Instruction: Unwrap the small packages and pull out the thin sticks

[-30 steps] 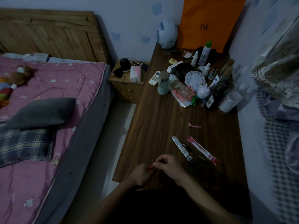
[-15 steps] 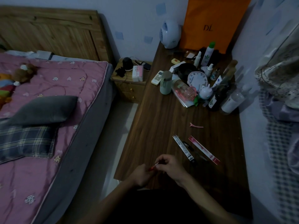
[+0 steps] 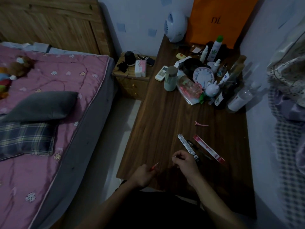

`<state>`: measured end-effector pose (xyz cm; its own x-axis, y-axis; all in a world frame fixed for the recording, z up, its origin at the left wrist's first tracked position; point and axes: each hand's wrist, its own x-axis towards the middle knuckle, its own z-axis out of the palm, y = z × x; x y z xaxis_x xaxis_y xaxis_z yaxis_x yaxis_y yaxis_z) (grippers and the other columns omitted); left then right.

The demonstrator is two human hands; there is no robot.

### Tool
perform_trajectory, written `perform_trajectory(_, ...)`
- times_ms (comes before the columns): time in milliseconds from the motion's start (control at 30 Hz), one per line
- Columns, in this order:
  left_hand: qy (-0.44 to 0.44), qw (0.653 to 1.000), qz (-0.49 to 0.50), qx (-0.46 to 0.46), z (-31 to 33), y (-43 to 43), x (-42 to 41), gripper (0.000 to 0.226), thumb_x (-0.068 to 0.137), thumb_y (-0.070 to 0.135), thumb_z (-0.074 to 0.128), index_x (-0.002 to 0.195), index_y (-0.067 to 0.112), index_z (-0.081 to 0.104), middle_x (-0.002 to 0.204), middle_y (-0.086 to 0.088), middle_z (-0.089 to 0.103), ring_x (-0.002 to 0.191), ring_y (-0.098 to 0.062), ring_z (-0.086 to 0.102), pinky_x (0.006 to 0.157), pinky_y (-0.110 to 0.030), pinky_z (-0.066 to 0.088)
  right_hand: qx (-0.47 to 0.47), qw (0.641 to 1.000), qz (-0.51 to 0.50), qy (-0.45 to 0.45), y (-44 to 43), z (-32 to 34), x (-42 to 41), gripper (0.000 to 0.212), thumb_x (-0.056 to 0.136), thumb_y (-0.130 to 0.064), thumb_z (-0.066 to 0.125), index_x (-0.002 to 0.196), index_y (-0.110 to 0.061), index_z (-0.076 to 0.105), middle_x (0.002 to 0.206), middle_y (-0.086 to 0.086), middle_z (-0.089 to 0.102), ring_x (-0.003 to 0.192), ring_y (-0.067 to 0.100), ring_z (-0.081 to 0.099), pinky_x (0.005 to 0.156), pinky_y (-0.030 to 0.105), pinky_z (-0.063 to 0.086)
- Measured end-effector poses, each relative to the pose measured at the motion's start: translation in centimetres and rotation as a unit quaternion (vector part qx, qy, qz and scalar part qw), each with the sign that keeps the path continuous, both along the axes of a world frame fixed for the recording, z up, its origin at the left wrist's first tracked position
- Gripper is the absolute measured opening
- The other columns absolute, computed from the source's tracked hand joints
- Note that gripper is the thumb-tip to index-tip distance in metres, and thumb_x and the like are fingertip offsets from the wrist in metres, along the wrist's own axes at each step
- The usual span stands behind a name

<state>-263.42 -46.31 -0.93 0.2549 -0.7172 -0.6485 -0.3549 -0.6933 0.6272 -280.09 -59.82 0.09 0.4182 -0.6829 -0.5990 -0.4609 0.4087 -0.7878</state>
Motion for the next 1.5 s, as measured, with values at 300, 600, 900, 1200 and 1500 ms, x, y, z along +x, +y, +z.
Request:
perform_trajectory(300,0.004,1.0,-0.005,0.022,-1.0,-1.0,-0.2,0.049,0.096,0.041,0.051,0.053,0.018,0.046,0.052,0.003,0.049,0.039,0.005,0.042,0.044,-0.019,0.03,-0.087,0.98,0.049,0.17,-0.7,-3.4,-1.3,0.018,0.083,-0.017,0.074,0.079,-0.031,0.063,0.085,-0.013,0.065,0.077,0.001,0.062,0.054,0.016,0.042)
perform_trajectory(600,0.012,0.997,0.043,0.062,-2.8,-2.7,-0.7,0.039,0.093,0.042,0.052,0.068,0.014,0.064,0.062,0.002,0.061,0.045,0.001,0.054,0.041,-0.013,0.036,-0.156,0.937,0.129,0.284,0.2,-5.8,-1.4,0.017,0.086,-0.019,0.069,0.082,-0.032,0.06,0.078,-0.012,0.065,0.071,0.004,0.061,0.058,0.018,0.046)
perform_trajectory(900,0.014,0.996,0.06,0.064,-2.7,-2.6,-1.2,0.039,0.095,0.039,0.05,0.067,0.014,0.061,0.061,0.002,0.061,0.05,-0.006,0.056,0.042,-0.015,0.038,-0.22,0.917,0.164,0.29,0.2,-6.6,-1.8,0.007,0.086,-0.022,0.069,0.087,-0.026,0.064,0.082,-0.011,0.065,0.078,0.007,0.063,0.064,0.021,0.051)
perform_trajectory(1200,0.001,0.999,0.031,0.027,-2.1,-1.8,-1.2,0.044,0.096,0.039,0.05,0.057,0.017,0.055,0.053,0.007,0.055,0.04,0.003,0.051,0.04,-0.013,0.034,-0.138,0.964,0.071,0.215,0.6,-3.7,-1.6,0.015,0.086,-0.026,0.073,0.093,-0.033,0.061,0.084,-0.02,0.058,0.077,-0.006,0.055,0.059,0.012,0.041)
perform_trajectory(1500,-0.021,0.999,0.009,-0.03,-0.7,-1.5,-2.3,0.055,0.094,0.044,0.05,0.046,0.018,0.045,0.041,0.01,0.046,0.033,0.007,0.044,0.036,-0.012,0.027,0.036,0.998,0.048,-0.005,1.9,1.5,1.3,0.006,0.086,-0.024,0.072,0.088,-0.026,0.077,0.083,-0.008,0.075,0.073,0.002,0.066,0.063,0.018,0.048)
